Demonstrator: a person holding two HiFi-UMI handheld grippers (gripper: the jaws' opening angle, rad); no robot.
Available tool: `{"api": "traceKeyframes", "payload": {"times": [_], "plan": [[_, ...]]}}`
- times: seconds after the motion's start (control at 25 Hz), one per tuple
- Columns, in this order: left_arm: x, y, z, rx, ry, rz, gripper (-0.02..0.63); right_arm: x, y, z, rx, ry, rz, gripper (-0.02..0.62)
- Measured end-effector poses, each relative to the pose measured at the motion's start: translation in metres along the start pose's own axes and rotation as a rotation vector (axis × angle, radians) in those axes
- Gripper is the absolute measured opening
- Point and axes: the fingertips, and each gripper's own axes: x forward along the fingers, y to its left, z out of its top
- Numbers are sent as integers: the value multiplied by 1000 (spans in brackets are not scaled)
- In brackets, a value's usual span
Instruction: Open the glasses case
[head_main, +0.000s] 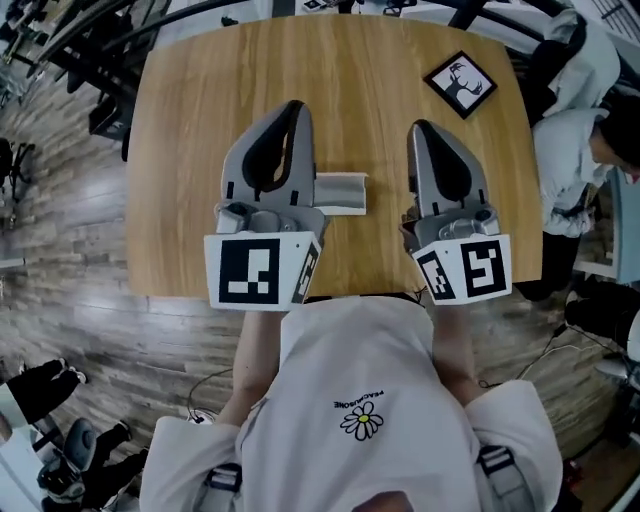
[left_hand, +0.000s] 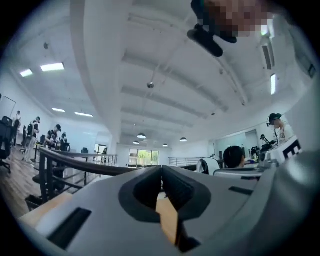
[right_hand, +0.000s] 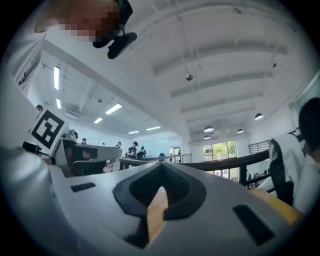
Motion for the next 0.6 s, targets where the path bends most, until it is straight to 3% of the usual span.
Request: {"api": "traceKeyframes", "payload": {"times": [0.16, 0.6], "plan": [[-3, -14, -6, 62, -19, 26, 18, -13, -5, 5, -80, -19, -89, 6], [-4, -12, -25, 74, 40, 56, 18, -20, -4, -7, -118, 23, -89, 6]]}}
